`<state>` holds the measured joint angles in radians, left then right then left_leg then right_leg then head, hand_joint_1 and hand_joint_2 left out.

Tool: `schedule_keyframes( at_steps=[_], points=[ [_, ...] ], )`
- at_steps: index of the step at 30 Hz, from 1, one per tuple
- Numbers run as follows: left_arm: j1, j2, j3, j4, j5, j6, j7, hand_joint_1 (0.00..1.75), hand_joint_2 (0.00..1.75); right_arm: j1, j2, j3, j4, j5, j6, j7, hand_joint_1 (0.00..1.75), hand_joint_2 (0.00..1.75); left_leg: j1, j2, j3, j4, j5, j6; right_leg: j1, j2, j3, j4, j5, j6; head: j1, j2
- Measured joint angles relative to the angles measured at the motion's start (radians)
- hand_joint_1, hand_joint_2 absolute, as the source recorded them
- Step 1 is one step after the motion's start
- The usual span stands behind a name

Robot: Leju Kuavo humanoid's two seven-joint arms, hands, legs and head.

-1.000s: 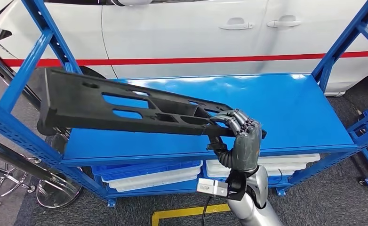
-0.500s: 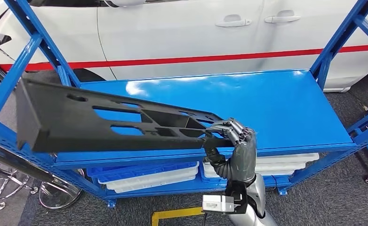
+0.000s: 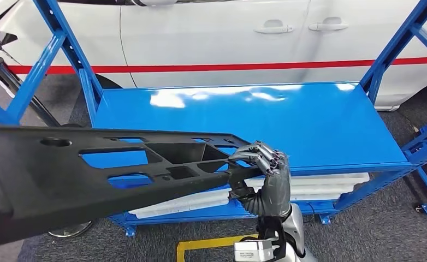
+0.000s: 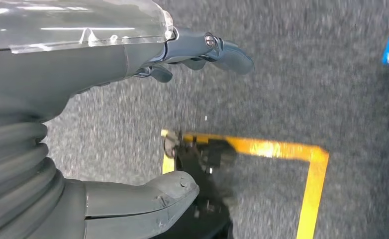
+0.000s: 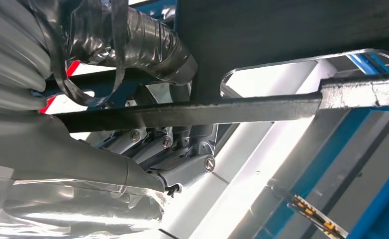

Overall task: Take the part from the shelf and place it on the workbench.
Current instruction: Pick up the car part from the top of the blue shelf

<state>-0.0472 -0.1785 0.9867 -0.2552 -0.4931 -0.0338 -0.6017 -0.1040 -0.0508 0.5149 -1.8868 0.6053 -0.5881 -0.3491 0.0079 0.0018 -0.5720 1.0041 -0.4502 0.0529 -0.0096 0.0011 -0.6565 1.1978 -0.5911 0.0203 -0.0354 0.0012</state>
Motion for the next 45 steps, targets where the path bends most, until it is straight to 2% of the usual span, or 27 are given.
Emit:
schedule_keyframes(
  at_steps=[1, 2, 3, 5, 7, 9, 11, 12, 13, 16, 17, 19, 21, 23, 25, 27, 28, 31, 32, 33, 35, 37, 39, 40, 42, 43, 45],
  points=[
    [0.0, 0.0, 0.0, 0.0, -0.001, -0.001, 0.0, 0.0, 1.75, 0.0, -0.002, 0.0, 0.0, -0.004, 0.003, 0.001, 1.75, 1.75, -0.002, 0.001, -0.011, 0.002, 0.006, 0.001, -0.001, 0.0, -0.016, 0.061, -0.033, 0.002, 0.0, 0.0],
    [0.0, 0.0, 0.001, 0.0, -0.001, -0.001, 0.0, 0.0, 1.75, 0.0, -0.003, 0.0, 0.0, -0.006, 0.007, 0.002, 1.75, 1.75, -0.003, 0.001, -0.023, 0.006, 0.013, 0.001, -0.002, 0.0, -0.021, 0.098, -0.045, 0.003, 0.0, 0.0],
    [0.0, 0.0, 0.001, 0.0, -0.002, -0.002, 0.0, 0.0, 1.75, 0.0, -0.005, 0.0, 0.0, -0.008, 0.011, 0.003, 1.75, 1.75, -0.004, 0.002, -0.035, 0.009, 0.019, 0.0, -0.002, 0.0, -0.009, 0.103, -0.036, 0.003, 0.0, 0.0],
    [0.0, -0.001, 0.002, 0.0, -0.006, -0.004, 0.0, 0.0, 1.75, -0.001, -0.006, 0.0, 0.0, -0.007, 0.019, 0.007, 1.75, 1.75, -0.005, 0.002, -0.056, 0.018, 0.03, -0.004, -0.002, 0.0, 0.068, 0.008, 0.017, -0.001, 0.0, 0.0],
    [0.0, -0.001, 0.002, 0.0, -0.009, -0.006, 0.0, 0.0, 1.75, -0.003, -0.007, 0.0, 0.0, -0.001, 0.027, 0.011, 1.75, 1.75, -0.008, 0.0, -0.069, 0.025, 0.041, -0.012, 0.001, 0.0, 0.158, -0.127, 0.039, -0.009, 0.0, 0.0],
    [0.001, -0.002, 0.002, 0.0, -0.012, -0.008, 0.0, 0.0, 1.75, -0.005, -0.008, 0.0, 0.0, 0.007, 0.034, 0.016, 1.75, 1.75, -0.008, 0.0, -0.073, 0.025, 0.055, -0.023, 0.008, 0.001, 0.186, -0.184, 0.035, -0.016, -0.001, 0.0],
    [0.002, -0.002, 0.005, 0.0, -0.015, -0.009, -0.001, 0.0, 1.75, -0.005, -0.009, 0.0, 0.0, 0.018, 0.041, 0.024, 1.75, 1.75, -0.007, -0.001, -0.078, 0.024, 0.062, -0.036, 0.007, 0.0, 0.174, -0.189, 0.052, -0.028, -0.001, 0.0],
    [0.002, -0.002, 0.006, 0.0, -0.017, -0.009, -0.001, 0.0, 1.75, -0.006, -0.009, 0.0, 0.0, 0.024, 0.044, 0.029, 1.75, 1.75, -0.006, -0.002, -0.086, 0.033, 0.048, -0.041, 0.005, -0.002, 0.164, -0.19, 0.063, -0.037, -0.001, 0.0],
    [0.003, -0.002, 0.008, 0.0, -0.018, -0.01, -0.001, 0.0, 1.75, -0.005, -0.009, 0.0, 0.001, 0.028, 0.047, 0.033, 1.75, 1.75, -0.005, -0.003, -0.098, 0.058, 0.014, -0.047, 0.002, -0.005, 0.153, -0.192, 0.074, -0.045, -0.001, 0.0],
    [0.004, -0.003, 0.011, 0.001, -0.019, -0.015, -0.001, 0.0, 1.75, -0.004, -0.009, 0.0, 0.001, 0.033, 0.05, 0.038, 1.75, 1.75, 0.002, -0.003, -0.146, 0.23, -0.128, -0.061, 0.002, -0.008, 0.109, -0.19, 0.108, -0.056, -0.002, 0.0],
    [0.004, -0.003, 0.012, 0.001, -0.019, -0.017, -0.001, 0.0, 1.75, -0.003, -0.009, 0.0, 0.002, 0.033, 0.05, 0.04, 1.75, 1.75, 0.003, -0.003, -0.15, 0.282, -0.143, -0.063, 0.003, -0.009, 0.092, -0.188, 0.119, -0.055, -0.002, 0.0],
    [0.003, -0.003, 0.014, 0.001, -0.02, -0.018, -0.001, 0.0, 1.75, -0.002, -0.009, 0.0, 0.003, 0.033, 0.05, 0.043, 1.75, 1.75, 0.003, -0.003, -0.112, 0.292, -0.107, -0.064, 0.004, -0.01, 0.059, -0.18, 0.138, -0.052, -0.002, 0.0],
    [0.002, -0.003, 0.015, 0.001, -0.02, -0.018, -0.001, 0.0, 1.75, -0.001, -0.009, 0.0, 0.003, 0.034, 0.049, 0.044, 1.75, 1.75, 0.003, -0.003, -0.01, 0.173, -0.067, -0.058, 0.004, -0.01, 0.034, -0.17, 0.152, -0.046, -0.002, 0.0],
    [-0.001, -0.002, 0.016, 0.001, -0.02, -0.019, -0.001, 0.0, 1.75, -0.001, -0.009, -0.002, 0.003, 0.035, 0.049, 0.044, 1.75, 1.75, -0.001, -0.004, 0.083, 0.035, -0.078, -0.049, 0.005, -0.01, 0.022, -0.165, 0.166, -0.035, -0.002, 0.0],
    [-0.003, -0.002, 0.017, 0.001, -0.02, -0.019, -0.002, 0.0, 1.75, -0.001, -0.009, -0.003, 0.003, 0.036, 0.049, 0.044, 1.75, 1.75, -0.008, -0.005, 0.108, -0.016, -0.089, -0.04, 0.004, -0.012, 0.019, -0.167, 0.182, -0.022, -0.001, 0.0],
    [-0.003, -0.003, 0.017, 0.001, -0.021, -0.021, -0.001, 0.0, 1.75, 0.0, -0.01, -0.004, 0.003, 0.037, 0.049, 0.045, 1.75, 1.75, -0.005, -0.001, 0.097, -0.021, -0.071, -0.027, 0.003, -0.011, 0.014, -0.161, 0.179, -0.01, -0.001, 0.0],
    [-0.003, -0.003, 0.017, 0.001, -0.021, -0.021, 0.0, 0.0, 1.75, 0.001, -0.011, -0.005, 0.003, 0.038, 0.049, 0.046, 1.75, 1.75, -0.002, 0.002, 0.09, -0.024, -0.059, -0.019, 0.002, -0.01, 0.008, -0.142, 0.155, -0.005, -0.001, 0.0],
    [-0.004, -0.002, 0.018, 0.002, -0.026, -0.024, 0.0, 0.0, 1.75, 0.002, -0.012, -0.007, 0.005, 0.043, 0.049, 0.05, 1.75, 1.75, -0.004, 0.008, 0.049, -0.022, -0.026, -0.002, -0.002, -0.006, -0.034, 0.014, 0.012, 0.004, -0.001, 0.0],
    [-0.004, -0.002, 0.018, 0.002, -0.028, -0.024, 0.0, 0.0, 1.75, 0.002, -0.013, -0.007, 0.006, 0.046, 0.049, 0.051, 1.75, 1.75, -0.005, 0.009, 0.031, -0.017, -0.015, -0.001, -0.003, -0.005, -0.044, 0.071, -0.013, 0.006, -0.001, 0.0],
    [-0.005, -0.002, 0.019, 0.002, -0.029, -0.025, 0.0, 0.0, 1.75, 0.003, -0.013, -0.007, 0.007, 0.047, 0.049, 0.052, 1.75, 1.75, -0.006, 0.009, 0.012, -0.011, -0.005, -0.001, -0.004, -0.005, -0.042, 0.105, -0.014, 0.007, -0.001, 0.0],
    [-0.005, -0.002, 0.018, 0.002, -0.031, -0.027, 0.0, 0.0, 1.75, 0.003, -0.013, -0.007, 0.01, 0.049, 0.049, 0.053, 1.75, 1.75, -0.007, 0.009, -0.025, 0.004, 0.011, -0.006, -0.005, -0.005, 0.011, 0.073, 0.04, 0.007, -0.001, 0.0],
    [-0.006, -0.002, 0.018, 0.002, -0.035, -0.029, 0.0, 0.0, 1.75, 0.002, -0.013, -0.007, 0.011, 0.05, 0.049, 0.054, 1.75, 1.75, -0.008, 0.008, -0.054, 0.022, 0.023, -0.013, -0.003, -0.005, 0.113, -0.058, 0.06, 0.001, -0.001, 0.0],
    [-0.006, -0.002, 0.018, 0.002, -0.037, -0.032, 0.0, 0.0, 1.75, 0.0, -0.013, -0.007, 0.012, 0.052, 0.049, 0.054, 1.75, 1.75, -0.01, 0.008, -0.067, 0.031, 0.036, -0.023, 0.002, -0.004, 0.177, -0.158, 0.037, -0.01, -0.001, 0.0],
    [-0.006, -0.002, 0.019, 0.002, -0.038, -0.034, 0.0, 0.0, 1.75, -0.001, -0.013, -0.007, 0.012, 0.052, 0.049, 0.054, 1.75, 1.75, -0.01, 0.007, -0.071, 0.031, 0.045, -0.029, 0.006, -0.003, 0.182, -0.177, 0.033, -0.016, -0.001, 0.0],
    [-0.005, 0.0, 0.019, 0.002, -0.038, -0.035, 0.0, 0.0, 1.75, -0.002, -0.013, -0.007, 0.013, 0.052, 0.049, 0.055, 1.75, 1.75, -0.008, 0.005, -0.081, 0.031, 0.052, -0.04, 0.004, -0.006, 0.164, -0.181, 0.052, -0.03, -0.002, 0.0],
    [-0.005, 0.001, 0.02, 0.003, -0.038, -0.035, 0.0, 0.0, 1.75, -0.002, -0.013, -0.007, 0.014, 0.052, 0.049, 0.056, 1.75, 1.75, -0.007, 0.003, -0.092, 0.044, 0.031, -0.046, 0.002, -0.008, 0.151, -0.182, 0.065, -0.039, -0.002, 0.0],
    [-0.004, 0.002, 0.02, 0.003, -0.039, -0.035, 0.0, 0.0, 1.75, -0.002, -0.013, -0.007, 0.016, 0.052, 0.049, 0.057, 1.75, 1.75, -0.003, 0.001, -0.12, 0.126, -0.064, -0.057, -0.001, -0.011, 0.12, -0.183, 0.092, -0.051, -0.002, 0.0]
  ],
)
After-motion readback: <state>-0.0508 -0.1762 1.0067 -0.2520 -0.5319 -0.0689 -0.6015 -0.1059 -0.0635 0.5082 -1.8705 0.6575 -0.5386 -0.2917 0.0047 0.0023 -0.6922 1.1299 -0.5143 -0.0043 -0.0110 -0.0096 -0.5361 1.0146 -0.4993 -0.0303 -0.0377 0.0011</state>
